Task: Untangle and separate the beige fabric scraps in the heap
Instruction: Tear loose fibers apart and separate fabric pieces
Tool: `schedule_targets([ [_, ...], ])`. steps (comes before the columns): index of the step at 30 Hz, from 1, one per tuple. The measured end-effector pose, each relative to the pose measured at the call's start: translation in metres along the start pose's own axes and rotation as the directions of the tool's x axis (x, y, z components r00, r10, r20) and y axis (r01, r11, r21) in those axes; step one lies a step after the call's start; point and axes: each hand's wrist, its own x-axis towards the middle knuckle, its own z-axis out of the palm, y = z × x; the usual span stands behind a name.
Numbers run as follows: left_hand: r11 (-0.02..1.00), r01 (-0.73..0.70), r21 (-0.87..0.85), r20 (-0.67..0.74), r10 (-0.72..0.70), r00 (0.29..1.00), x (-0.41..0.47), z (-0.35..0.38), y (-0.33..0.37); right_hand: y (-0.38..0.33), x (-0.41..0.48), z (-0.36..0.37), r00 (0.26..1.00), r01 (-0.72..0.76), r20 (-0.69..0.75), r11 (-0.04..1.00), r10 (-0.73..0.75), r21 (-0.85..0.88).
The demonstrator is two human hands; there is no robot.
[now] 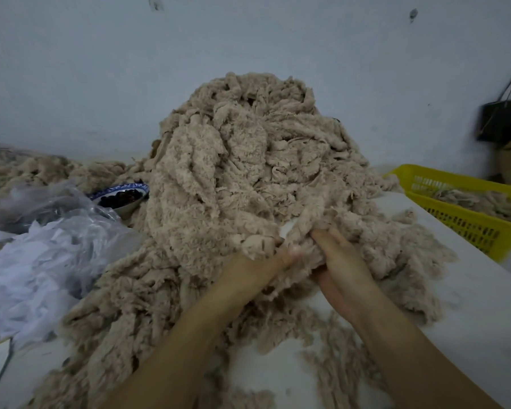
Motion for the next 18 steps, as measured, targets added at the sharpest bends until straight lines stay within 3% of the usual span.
schedule_targets([
  [2,1.000,0.010,0.027,-0.043,-0.009,0.999,0.003,0.004,-0.004,0.001,-0.002,0.000,0.999,-0.005,-0.035,0.995,0.001,-0.097],
  [5,0.983,0.051,-0.174,-0.169,-0.081,0.982,0.011,-0.001,-0.010,-0.001,-0.004,0.001,0.999,-0.034,0.009,0.995,0.035,-0.094],
  [7,0.965,0.108,-0.240,-0.140,-0.145,0.979,0.011,-0.004,-0.013,-0.001,-0.005,0.001,0.996,-0.040,0.072,0.997,0.044,-0.060],
  [11,0.991,0.096,-0.097,0.003,-0.096,0.995,0.007,-0.004,-0.016,0.002,-0.007,0.002,0.987,0.003,0.157,0.982,0.027,-0.189],
  [13,0.987,0.106,-0.123,0.087,-0.096,0.992,0.004,-0.004,-0.015,-0.001,-0.004,0.000,0.999,0.028,0.048,0.986,-0.020,-0.167],
  [15,0.970,0.146,-0.194,0.135,-0.121,0.983,0.001,-0.006,-0.013,-0.005,0.006,-0.011,0.994,0.035,-0.100,0.999,-0.033,0.020],
  [18,0.936,0.204,-0.288,0.097,-0.184,0.978,0.001,-0.011,-0.012,-0.010,0.012,-0.024,0.989,0.076,-0.131,0.992,-0.062,0.103],
])
